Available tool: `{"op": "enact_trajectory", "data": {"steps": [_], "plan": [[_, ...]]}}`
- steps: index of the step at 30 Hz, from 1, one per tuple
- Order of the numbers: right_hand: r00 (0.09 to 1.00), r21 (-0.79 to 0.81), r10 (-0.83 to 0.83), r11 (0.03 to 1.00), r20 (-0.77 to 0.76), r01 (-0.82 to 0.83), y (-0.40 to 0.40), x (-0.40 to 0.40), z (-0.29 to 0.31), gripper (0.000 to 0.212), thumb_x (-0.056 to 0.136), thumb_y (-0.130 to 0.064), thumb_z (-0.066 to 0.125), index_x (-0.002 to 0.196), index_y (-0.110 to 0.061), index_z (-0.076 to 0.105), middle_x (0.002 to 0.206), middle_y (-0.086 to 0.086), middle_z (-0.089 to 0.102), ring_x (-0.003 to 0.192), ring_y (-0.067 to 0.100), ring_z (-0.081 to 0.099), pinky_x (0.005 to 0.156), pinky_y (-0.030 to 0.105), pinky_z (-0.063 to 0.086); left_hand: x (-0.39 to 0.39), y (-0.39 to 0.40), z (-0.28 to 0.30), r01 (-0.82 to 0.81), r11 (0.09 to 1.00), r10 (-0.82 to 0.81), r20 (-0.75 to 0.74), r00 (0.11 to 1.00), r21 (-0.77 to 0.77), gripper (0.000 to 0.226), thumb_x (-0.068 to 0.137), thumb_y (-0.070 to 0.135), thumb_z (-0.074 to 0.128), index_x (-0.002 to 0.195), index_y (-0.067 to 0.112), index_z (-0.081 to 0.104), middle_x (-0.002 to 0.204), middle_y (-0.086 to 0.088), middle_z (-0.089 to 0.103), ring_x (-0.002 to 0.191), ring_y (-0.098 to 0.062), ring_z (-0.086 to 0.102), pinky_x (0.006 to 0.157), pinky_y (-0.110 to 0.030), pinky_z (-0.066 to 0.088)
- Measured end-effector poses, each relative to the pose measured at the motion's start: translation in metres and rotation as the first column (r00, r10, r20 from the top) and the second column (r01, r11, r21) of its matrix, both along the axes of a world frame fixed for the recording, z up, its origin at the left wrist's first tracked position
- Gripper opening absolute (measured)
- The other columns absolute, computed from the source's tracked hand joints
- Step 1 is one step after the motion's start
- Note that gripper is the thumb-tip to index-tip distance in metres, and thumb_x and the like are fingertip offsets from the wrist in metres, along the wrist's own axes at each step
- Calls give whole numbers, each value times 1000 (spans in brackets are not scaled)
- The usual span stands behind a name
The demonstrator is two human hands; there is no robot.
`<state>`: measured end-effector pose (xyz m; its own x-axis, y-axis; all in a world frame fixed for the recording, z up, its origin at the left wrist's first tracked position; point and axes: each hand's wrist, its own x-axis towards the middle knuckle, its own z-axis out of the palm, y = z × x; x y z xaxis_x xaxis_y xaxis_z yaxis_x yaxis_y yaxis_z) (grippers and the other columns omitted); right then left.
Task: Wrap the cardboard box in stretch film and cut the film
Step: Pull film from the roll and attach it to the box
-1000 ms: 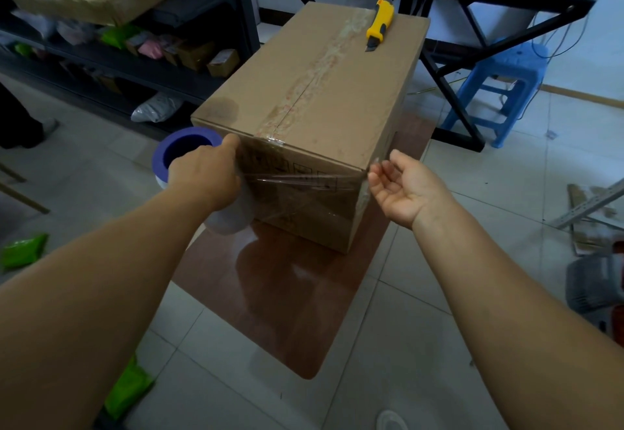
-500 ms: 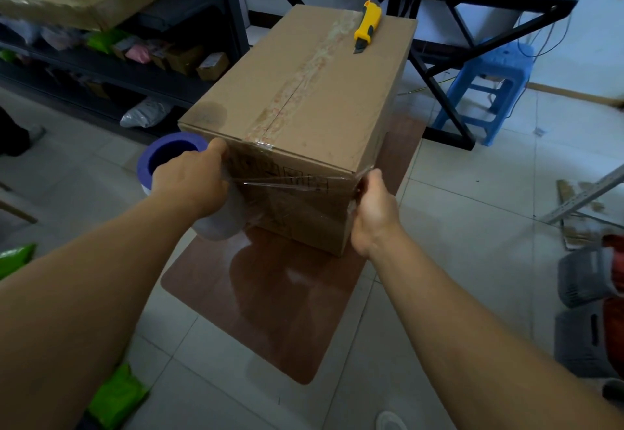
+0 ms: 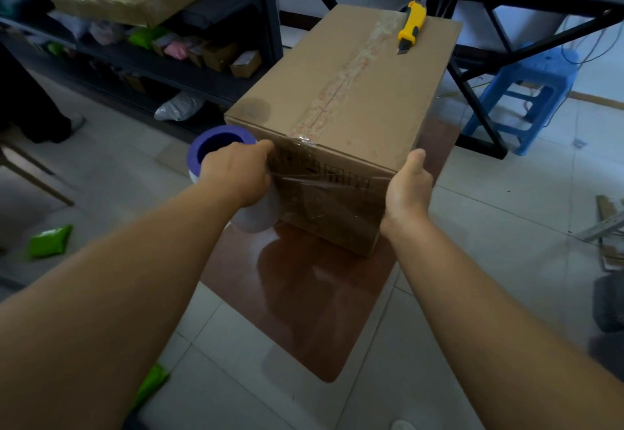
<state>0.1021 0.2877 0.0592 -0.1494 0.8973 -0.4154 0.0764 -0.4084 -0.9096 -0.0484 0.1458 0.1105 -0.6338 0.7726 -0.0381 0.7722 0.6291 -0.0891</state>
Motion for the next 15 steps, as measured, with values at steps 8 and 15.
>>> {"op": "enact_trajectory", "data": {"steps": [8, 15], "plan": [[990, 51, -42, 998, 138, 35, -77, -13, -3, 19, 94, -32, 45, 99, -14, 50, 110, 9, 53, 99, 25, 52, 85, 38, 44, -11, -2, -1, 69, 997, -69, 21, 997, -18, 30, 92, 26, 51, 121, 24, 55, 76, 0, 48, 71, -20, 51, 55, -34, 39], [943, -508, 259, 795, -211, -332, -115, -51, -34, 53, 101, -37, 37, 145, -9, 34, 143, 10, 45, 132, 25, 43, 108, 35, 33, -19, -2, 2, 126, 992, -124, 59, 991, -26, 26, 90, 28, 55, 115, 23, 56, 79, 0, 53, 72, -19, 56, 59, -32, 44]]}}
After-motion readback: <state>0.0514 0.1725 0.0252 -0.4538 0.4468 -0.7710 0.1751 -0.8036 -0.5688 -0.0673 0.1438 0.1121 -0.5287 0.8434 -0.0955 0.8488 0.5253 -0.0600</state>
